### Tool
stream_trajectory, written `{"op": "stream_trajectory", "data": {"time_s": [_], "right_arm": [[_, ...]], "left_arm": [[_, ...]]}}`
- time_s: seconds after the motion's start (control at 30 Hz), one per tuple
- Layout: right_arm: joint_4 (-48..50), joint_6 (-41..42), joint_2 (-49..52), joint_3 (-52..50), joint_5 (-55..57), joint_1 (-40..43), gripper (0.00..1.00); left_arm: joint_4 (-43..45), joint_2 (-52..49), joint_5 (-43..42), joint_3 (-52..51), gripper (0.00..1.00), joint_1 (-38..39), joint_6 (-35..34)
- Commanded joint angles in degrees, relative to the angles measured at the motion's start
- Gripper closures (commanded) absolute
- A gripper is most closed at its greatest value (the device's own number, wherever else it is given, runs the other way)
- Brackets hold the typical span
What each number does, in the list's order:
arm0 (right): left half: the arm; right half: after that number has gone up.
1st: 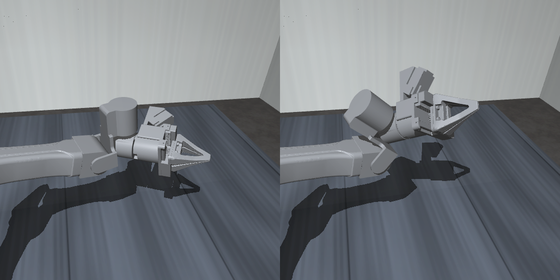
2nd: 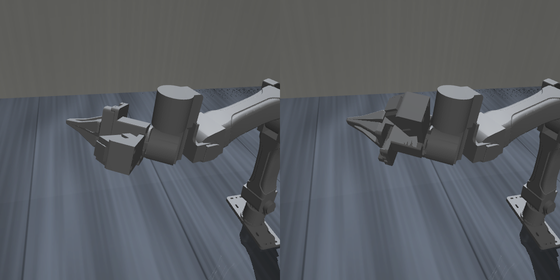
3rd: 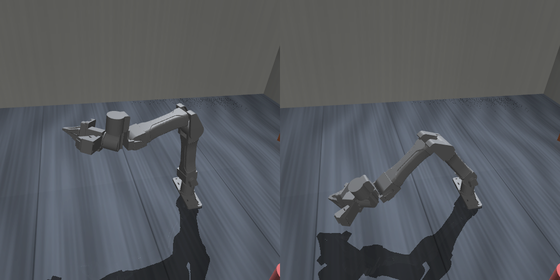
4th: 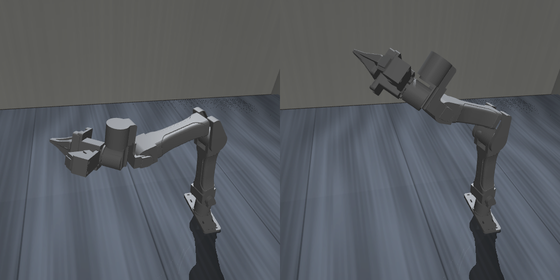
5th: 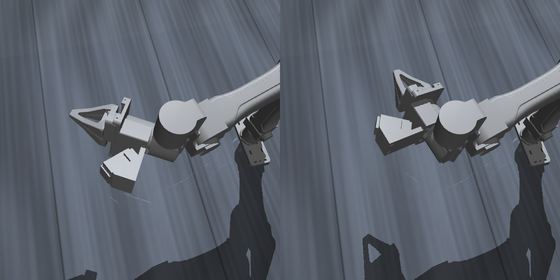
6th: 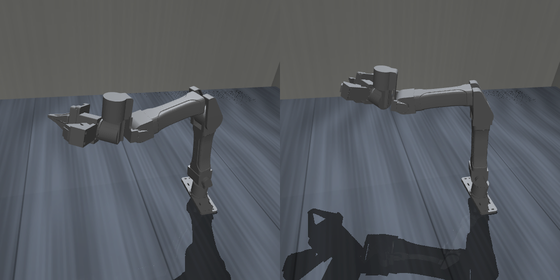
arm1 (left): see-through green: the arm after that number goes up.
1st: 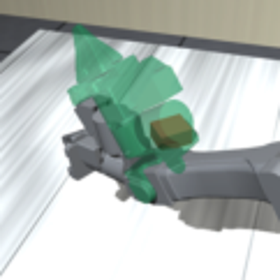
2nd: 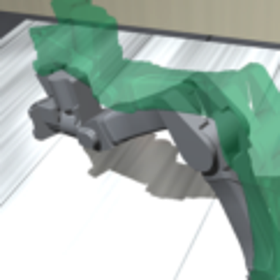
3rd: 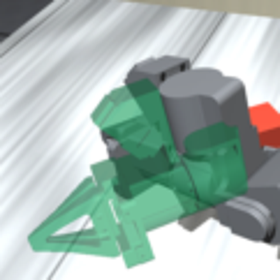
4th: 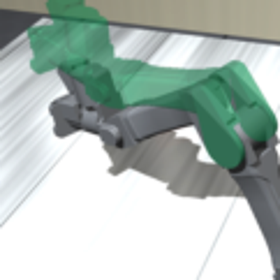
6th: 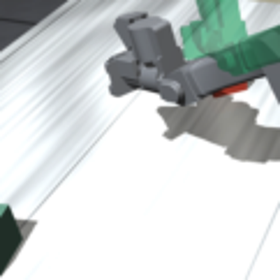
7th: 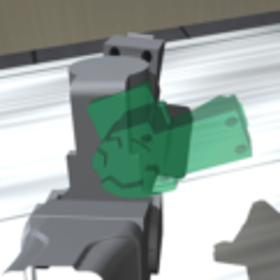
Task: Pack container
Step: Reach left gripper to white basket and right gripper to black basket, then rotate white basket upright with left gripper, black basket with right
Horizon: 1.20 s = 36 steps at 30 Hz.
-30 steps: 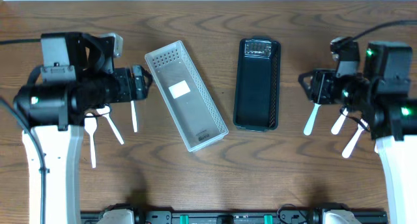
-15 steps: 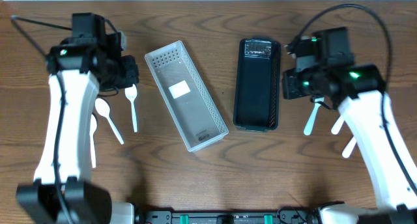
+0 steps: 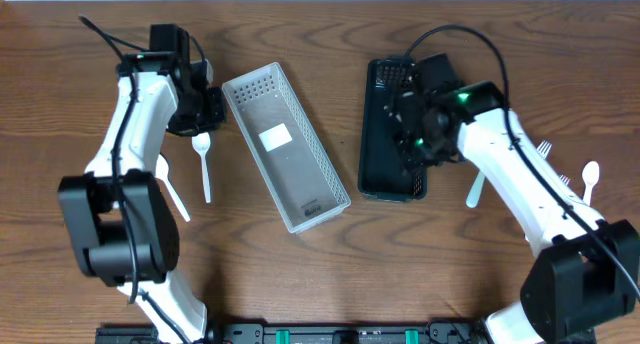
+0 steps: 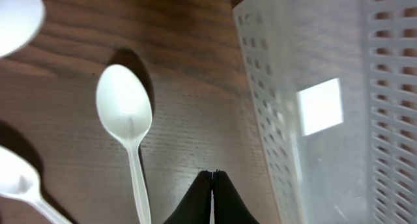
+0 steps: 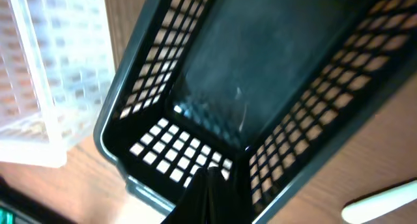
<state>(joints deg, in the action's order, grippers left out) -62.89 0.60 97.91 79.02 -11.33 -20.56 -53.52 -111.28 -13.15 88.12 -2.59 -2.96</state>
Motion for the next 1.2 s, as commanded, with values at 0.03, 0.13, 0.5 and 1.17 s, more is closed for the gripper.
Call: {"op": "stream_trajectory", "data": {"time_s": [0.03,0.13,0.5,1.17], "right_arm": [[-0.98,-1.11,0.68,0.81,0.42,-0.85,0.99],[-1.18,-2.1,0.68,0.76,0.39,-0.85,0.99],[-0.31,-2.62,0.7,-2.03,0.37,-0.9,0.99],[-2.32,-2.56,0.68,-11.13,-5.68,-2.16,0.99]], "left_arm": [[0.35,-3.13,-0.33,0.57,0.94,0.55,0.87],[1.09,-4.42,-0.35,0.57,0.94,1.57,1.01],[4.83,-4.79,-0.33,0.57,0.94,5.18,1.03],[7.93,-4.79,-5.68,0.57,0.94,11.37,0.98]]}}
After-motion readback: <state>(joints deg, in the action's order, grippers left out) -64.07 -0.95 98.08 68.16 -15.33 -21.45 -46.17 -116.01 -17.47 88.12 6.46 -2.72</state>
